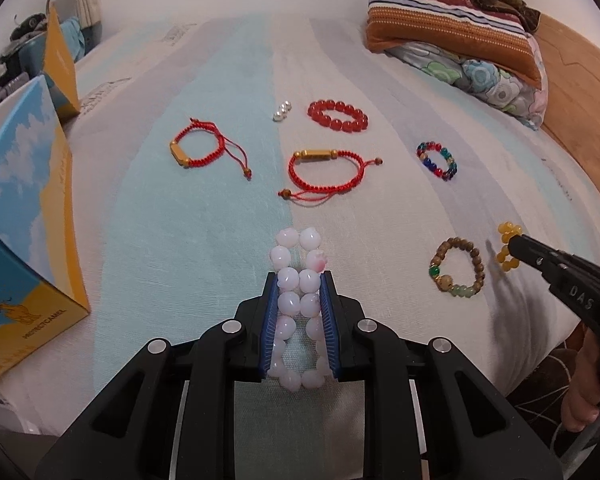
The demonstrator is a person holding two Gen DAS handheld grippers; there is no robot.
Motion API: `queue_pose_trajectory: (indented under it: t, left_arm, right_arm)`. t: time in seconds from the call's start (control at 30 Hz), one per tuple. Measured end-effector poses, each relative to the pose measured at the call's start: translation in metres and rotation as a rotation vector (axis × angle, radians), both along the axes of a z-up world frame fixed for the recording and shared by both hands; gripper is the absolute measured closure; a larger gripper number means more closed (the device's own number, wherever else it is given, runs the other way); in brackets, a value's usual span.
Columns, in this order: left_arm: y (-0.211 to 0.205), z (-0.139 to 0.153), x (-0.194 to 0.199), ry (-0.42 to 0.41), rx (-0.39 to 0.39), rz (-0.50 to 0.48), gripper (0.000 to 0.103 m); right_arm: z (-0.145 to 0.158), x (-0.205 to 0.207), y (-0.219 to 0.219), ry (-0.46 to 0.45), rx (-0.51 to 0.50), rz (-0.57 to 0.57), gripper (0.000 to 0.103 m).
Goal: Organize jewelry
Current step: 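Carry the white and amber bracelets with both tools over the white box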
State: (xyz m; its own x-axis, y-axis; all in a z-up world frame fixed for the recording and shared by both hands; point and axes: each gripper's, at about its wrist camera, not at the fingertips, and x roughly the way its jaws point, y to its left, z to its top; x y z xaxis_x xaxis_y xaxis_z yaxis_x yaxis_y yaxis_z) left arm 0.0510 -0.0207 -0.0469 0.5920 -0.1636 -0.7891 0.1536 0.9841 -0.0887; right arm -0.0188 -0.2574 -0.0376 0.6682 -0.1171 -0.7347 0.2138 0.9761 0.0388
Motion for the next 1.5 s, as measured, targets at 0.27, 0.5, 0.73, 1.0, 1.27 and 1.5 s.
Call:
queue_pose_trajectory:
  t: [0.27,0.5,0.73,1.0,1.27,1.5]
  left_arm:
    - [0.005,0.021,-0.018,-0.02,-0.018,0.015,0.083]
    - [0.013,0.039,-0.031,-0.028,-0.038,0.019,0.083]
    - [0.025,0.066,-0.036,-0.061,-0.014,0.022,0.083]
    - [0.051,0.095,-0.035,-0.096,-0.008,0.038,0.083]
    - [0.095,0.121,-0.036,-0.129,-0.008,0.097,0.083]
    - [0.145,0.138,-0.045,-0.156,0.017,0.186,0.083]
  right_arm:
    - [0.002,-0.002,0.009,-0.003,-0.021,0.012,0.094]
    - [0.021,-0.007,0.029,-0.029,-0.024,0.043,0.094]
    - [0.046,-0.004,0.063,-0.043,-0.039,0.094,0.094]
    - [0.077,0.015,0.107,-0.066,-0.029,0.158,0.094]
    - [0.104,0.035,0.165,-0.111,-0.044,0.229,0.094]
    - [0.122,0.052,0.222,-0.141,-0.053,0.294,0.094]
